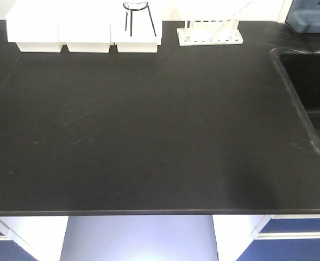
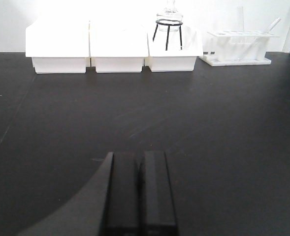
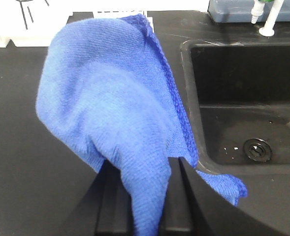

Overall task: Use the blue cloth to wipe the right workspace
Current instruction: 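Hold the blue cloth in the right gripper while driving to another bench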

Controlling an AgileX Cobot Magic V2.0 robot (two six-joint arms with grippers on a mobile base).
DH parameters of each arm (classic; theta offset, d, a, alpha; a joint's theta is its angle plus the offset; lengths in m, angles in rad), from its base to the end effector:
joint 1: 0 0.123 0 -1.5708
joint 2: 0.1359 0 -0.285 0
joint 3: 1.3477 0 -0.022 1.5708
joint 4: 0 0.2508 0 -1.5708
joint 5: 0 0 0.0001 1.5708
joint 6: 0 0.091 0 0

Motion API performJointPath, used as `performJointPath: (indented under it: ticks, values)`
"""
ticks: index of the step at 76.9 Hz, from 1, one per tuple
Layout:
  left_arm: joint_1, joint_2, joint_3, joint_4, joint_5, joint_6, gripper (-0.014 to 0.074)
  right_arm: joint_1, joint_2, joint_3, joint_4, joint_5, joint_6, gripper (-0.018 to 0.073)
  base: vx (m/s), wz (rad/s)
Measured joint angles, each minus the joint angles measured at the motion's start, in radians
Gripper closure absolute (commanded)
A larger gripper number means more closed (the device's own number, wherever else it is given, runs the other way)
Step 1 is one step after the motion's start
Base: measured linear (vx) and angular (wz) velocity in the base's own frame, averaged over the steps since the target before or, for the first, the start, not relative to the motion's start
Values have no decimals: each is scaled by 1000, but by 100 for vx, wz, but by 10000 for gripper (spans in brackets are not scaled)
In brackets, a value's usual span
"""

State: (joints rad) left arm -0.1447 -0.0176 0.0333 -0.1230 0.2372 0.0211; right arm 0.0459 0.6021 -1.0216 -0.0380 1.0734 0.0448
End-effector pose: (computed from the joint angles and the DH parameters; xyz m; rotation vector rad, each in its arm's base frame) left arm 0.0543 -0.0106 0.1815 0.0614 1.7379 -0.2038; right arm 0.0745 0.0004 0.4068 -0.0010 2.1369 0.0069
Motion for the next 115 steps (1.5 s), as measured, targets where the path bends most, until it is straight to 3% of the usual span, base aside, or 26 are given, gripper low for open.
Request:
performJointPath:
  ticks: [47, 115]
  values:
    - [0, 0, 0, 0, 0, 0, 603, 0, 0, 0, 1, 0, 0, 564, -23, -13]
    - [0, 0, 0, 0, 0, 0, 603, 0, 0, 0, 0, 8, 0, 564, -26, -63]
